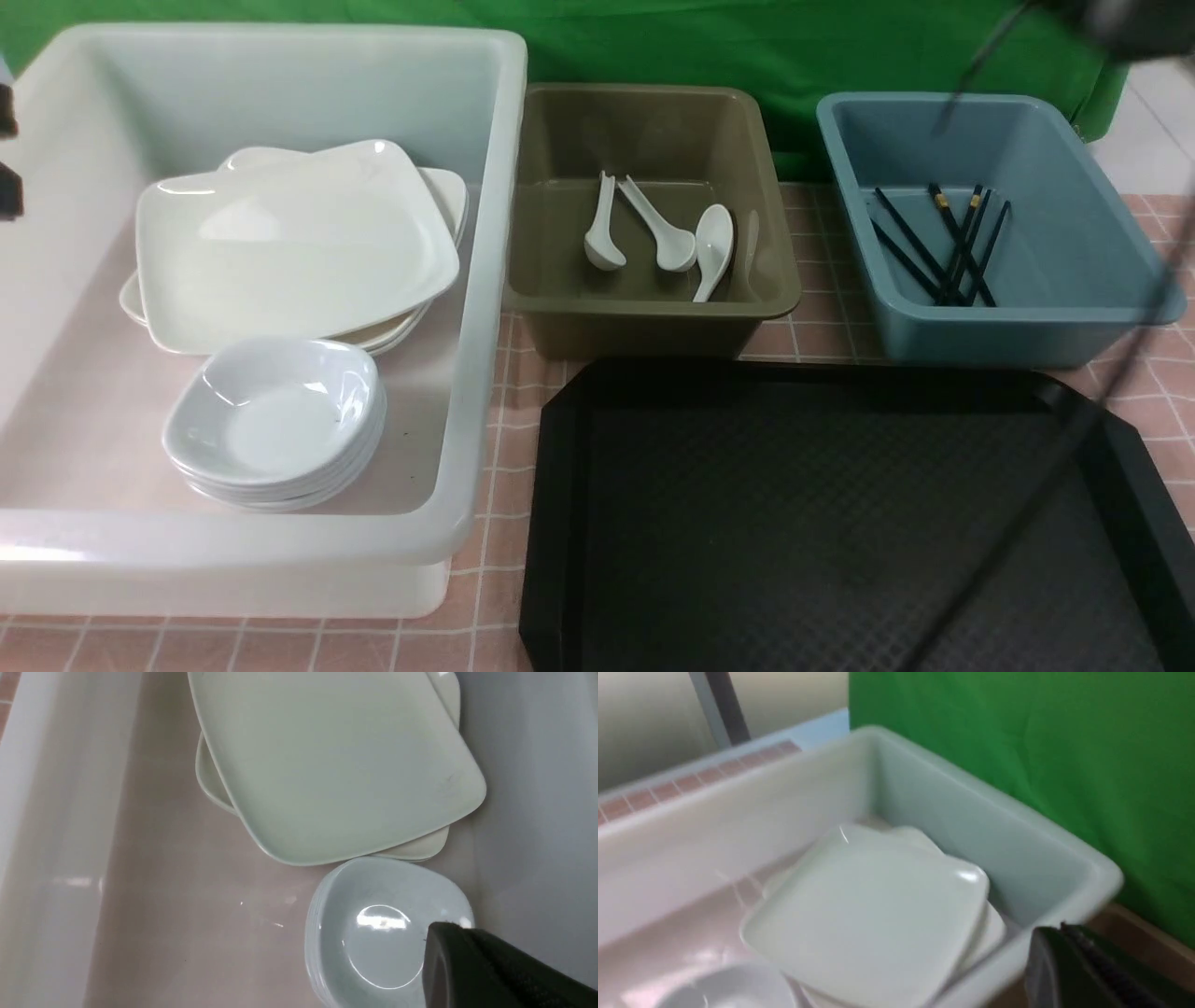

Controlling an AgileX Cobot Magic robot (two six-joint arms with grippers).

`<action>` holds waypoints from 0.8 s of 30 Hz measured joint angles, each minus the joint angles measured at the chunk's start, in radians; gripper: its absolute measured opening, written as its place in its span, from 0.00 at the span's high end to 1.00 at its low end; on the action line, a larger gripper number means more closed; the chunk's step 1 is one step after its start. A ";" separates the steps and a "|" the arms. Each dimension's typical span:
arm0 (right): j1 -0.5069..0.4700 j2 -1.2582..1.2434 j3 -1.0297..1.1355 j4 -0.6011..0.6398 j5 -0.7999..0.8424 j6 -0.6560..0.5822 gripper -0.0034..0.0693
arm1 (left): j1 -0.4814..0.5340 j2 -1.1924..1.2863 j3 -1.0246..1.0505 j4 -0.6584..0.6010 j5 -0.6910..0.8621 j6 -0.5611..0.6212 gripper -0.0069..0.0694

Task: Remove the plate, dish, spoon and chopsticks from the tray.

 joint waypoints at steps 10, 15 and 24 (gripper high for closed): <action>-0.237 -0.212 0.015 -0.173 0.516 0.166 0.91 | 0.000 0.308 -0.042 0.029 0.042 0.000 0.91; -0.304 -0.248 0.088 -0.182 0.516 0.171 0.91 | -0.043 0.462 -0.119 0.147 0.058 -0.028 0.91; -0.308 -0.261 0.170 -0.187 0.516 0.131 0.91 | -0.138 0.615 -0.134 0.235 -0.053 -0.048 0.91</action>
